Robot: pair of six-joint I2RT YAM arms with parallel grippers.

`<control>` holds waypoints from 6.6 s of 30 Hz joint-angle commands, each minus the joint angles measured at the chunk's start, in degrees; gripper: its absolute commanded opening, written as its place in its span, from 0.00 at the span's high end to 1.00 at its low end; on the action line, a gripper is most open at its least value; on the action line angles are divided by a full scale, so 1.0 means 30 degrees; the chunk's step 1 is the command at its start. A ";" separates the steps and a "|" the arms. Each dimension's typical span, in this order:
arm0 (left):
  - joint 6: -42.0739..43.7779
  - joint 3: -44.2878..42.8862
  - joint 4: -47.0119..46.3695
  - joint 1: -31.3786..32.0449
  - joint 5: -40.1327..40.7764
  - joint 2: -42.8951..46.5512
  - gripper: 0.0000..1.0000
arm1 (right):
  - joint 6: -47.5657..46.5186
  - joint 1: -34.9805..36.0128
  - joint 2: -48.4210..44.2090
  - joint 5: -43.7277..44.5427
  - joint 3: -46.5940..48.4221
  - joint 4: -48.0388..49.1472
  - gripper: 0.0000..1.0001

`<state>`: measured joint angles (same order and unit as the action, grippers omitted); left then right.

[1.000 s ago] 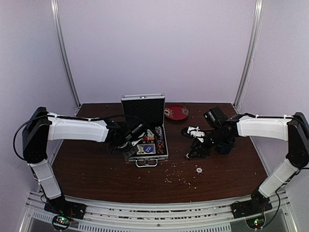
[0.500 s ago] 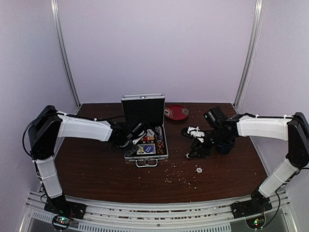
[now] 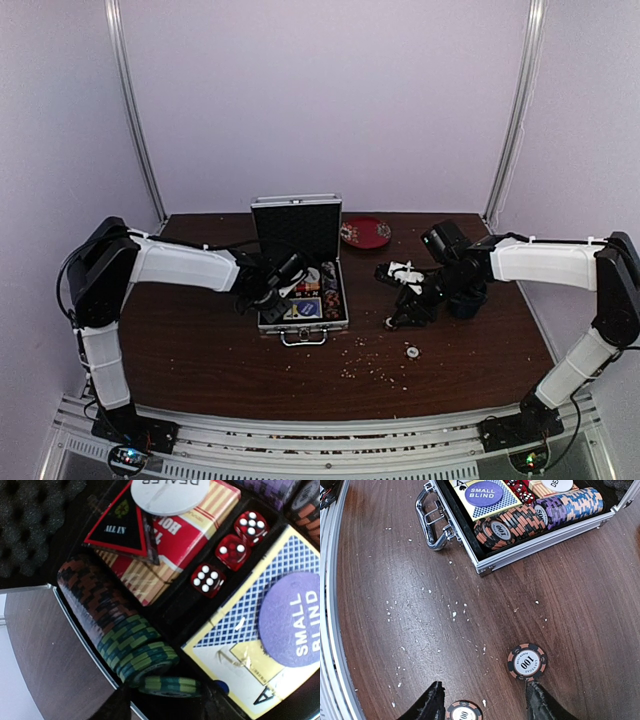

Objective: Pack up texas hold em set

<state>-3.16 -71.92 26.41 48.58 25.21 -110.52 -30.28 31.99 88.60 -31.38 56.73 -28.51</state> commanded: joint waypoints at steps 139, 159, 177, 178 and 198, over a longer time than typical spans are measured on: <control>0.2100 -0.0695 -0.3427 -0.0341 -0.3365 0.6965 0.27 | -0.0504 0.2365 0.4436 0.5390 0.3213 -0.7586 0.64; 0.2166 -0.0724 -0.3359 -0.0343 -0.3386 0.6870 0.27 | -0.0568 0.2756 0.4727 0.6354 0.2255 -0.7180 0.62; 0.2165 -0.0738 -0.3323 -0.0343 -0.3505 0.6727 0.27 | -0.0775 0.2944 0.5268 0.6154 0.1547 -0.6947 0.49; 0.2166 -0.0751 -0.3300 -0.0328 -0.3496 0.6698 0.27 | -0.0775 0.2967 0.5305 0.6138 0.1493 -0.6944 0.49; 0.2144 -0.0812 -0.3195 -0.0343 -0.3558 0.6581 0.28 | -0.0450 0.3870 0.5927 0.7934 -0.0121 -0.5782 0.51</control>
<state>2.74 -72.55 18.02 47.94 14.76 -90.11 -31.62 43.07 101.43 -8.05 60.84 -47.29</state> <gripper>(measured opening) 0.727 0.500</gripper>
